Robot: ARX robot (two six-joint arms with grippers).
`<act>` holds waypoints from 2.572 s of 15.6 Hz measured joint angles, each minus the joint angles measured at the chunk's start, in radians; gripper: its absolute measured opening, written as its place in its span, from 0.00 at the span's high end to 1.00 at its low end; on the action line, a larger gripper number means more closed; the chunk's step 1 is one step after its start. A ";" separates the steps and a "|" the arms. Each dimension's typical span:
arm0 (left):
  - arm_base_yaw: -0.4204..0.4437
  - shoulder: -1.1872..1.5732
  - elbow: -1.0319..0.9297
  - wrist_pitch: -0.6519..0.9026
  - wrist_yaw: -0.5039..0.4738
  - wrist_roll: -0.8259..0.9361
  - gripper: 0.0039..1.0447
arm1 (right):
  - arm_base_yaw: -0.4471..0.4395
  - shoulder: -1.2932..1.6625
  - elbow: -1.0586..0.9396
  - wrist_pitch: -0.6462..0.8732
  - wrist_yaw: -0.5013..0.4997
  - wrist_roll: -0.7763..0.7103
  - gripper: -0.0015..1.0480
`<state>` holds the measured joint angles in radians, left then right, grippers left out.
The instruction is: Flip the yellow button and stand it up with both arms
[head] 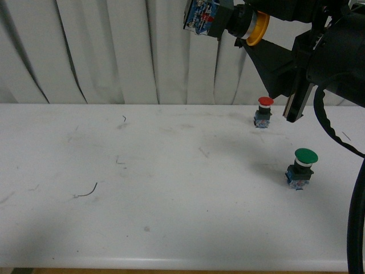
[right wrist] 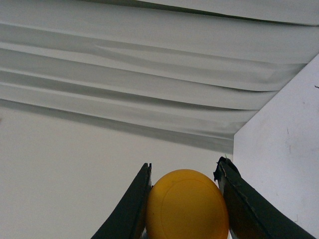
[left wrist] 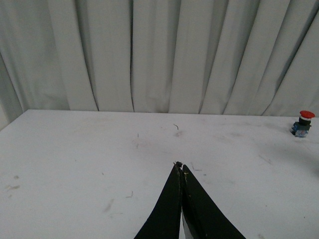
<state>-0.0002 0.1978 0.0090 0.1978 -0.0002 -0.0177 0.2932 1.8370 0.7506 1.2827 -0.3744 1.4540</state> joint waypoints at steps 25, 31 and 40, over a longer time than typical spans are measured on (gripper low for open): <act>0.000 -0.189 0.000 -0.202 0.000 0.002 0.06 | -0.222 0.161 0.426 -0.696 0.554 -1.532 0.66; 0.000 -0.189 0.000 -0.201 0.000 0.002 0.06 | -0.166 0.357 0.629 -0.883 0.608 -1.502 0.66; 0.000 -0.189 0.000 -0.202 0.000 0.002 0.06 | -0.117 0.536 0.788 -0.961 0.731 -1.500 0.66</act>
<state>-0.0002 0.0090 0.0093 -0.0040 -0.0006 -0.0162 0.1757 2.3726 1.5383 0.3214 0.3565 -0.0456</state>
